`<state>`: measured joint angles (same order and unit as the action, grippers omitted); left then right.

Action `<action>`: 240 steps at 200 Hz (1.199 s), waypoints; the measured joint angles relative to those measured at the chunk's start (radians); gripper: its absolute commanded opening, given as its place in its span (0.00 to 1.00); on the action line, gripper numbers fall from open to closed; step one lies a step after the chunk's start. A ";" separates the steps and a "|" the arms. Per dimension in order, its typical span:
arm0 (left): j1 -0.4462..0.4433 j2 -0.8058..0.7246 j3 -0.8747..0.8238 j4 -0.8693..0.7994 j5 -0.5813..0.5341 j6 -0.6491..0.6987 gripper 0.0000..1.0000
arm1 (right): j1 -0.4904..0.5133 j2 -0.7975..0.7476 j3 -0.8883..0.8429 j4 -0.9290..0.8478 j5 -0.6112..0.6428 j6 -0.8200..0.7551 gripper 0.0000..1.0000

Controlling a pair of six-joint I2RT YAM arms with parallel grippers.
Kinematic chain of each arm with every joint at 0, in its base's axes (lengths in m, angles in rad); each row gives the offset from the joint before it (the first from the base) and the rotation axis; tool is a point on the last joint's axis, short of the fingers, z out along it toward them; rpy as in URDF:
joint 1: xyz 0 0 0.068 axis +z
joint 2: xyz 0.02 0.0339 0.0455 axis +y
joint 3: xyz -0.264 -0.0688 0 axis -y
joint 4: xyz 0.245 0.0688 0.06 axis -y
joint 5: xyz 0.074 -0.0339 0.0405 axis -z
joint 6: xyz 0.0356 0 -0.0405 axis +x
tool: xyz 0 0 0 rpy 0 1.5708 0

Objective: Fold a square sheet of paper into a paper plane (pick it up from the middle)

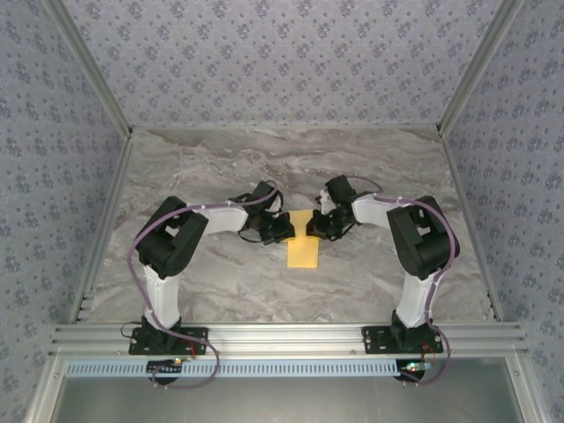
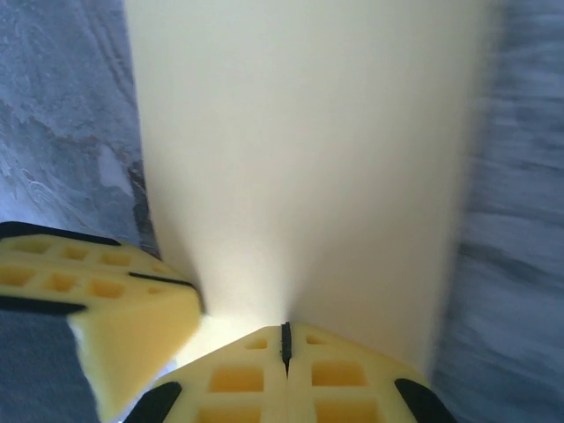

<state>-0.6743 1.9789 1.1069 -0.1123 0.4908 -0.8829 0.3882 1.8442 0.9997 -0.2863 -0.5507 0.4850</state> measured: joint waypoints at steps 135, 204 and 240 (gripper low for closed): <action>0.001 0.000 -0.021 0.030 0.003 -0.016 0.00 | 0.039 0.054 0.088 0.000 0.031 -0.018 0.00; 0.000 0.000 -0.024 0.031 -0.002 -0.016 0.00 | -0.100 0.053 0.026 0.108 -0.053 -0.008 0.00; 0.000 -0.001 -0.026 0.034 -0.003 -0.016 0.00 | -0.138 0.002 0.011 0.108 0.005 -0.002 0.00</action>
<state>-0.6743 1.9781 1.0805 -0.0780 0.4877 -0.8986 0.2501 1.8462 1.0103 -0.1780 -0.5457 0.4831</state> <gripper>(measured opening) 0.062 0.044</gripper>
